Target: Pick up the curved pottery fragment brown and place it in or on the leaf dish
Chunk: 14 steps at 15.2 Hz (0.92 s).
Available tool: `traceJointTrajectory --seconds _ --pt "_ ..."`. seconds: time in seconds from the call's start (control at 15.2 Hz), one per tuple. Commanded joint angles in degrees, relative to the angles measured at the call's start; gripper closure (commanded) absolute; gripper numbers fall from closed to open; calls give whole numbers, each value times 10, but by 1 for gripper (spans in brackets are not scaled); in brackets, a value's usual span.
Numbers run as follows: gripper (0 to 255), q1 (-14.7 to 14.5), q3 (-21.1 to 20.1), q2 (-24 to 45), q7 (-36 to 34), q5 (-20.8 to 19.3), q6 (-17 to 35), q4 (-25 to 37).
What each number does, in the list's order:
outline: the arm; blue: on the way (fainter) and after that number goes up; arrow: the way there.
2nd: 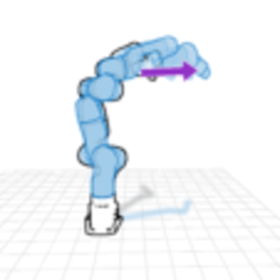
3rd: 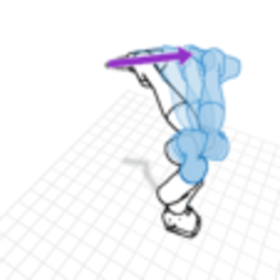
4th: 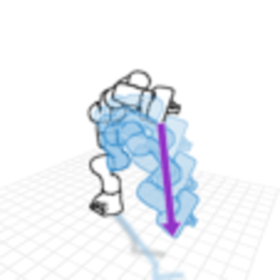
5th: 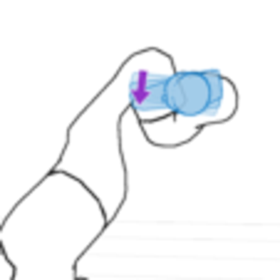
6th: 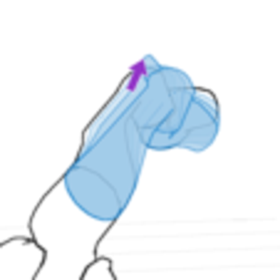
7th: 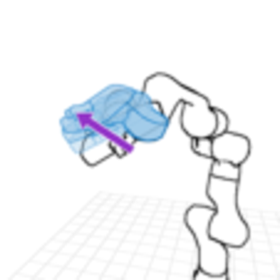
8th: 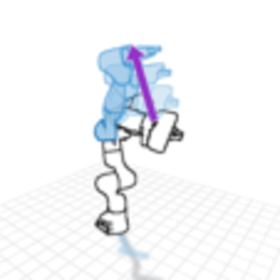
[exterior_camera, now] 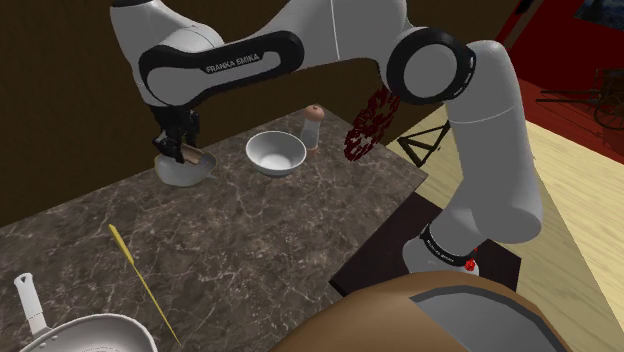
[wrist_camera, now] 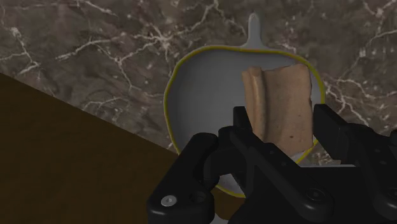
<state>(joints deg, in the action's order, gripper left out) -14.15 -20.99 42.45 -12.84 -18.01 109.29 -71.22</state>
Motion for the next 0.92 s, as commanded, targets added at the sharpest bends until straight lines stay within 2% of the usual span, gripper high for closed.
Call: traceJointTrajectory --seconds 0.0,0.07,0.86 --pt "255 -10 8 53 19 -5 -40 95" --pt "255 -19 13 85 29 -7 -64 153" --pt "255 -15 19 112 18 -16 7 107"
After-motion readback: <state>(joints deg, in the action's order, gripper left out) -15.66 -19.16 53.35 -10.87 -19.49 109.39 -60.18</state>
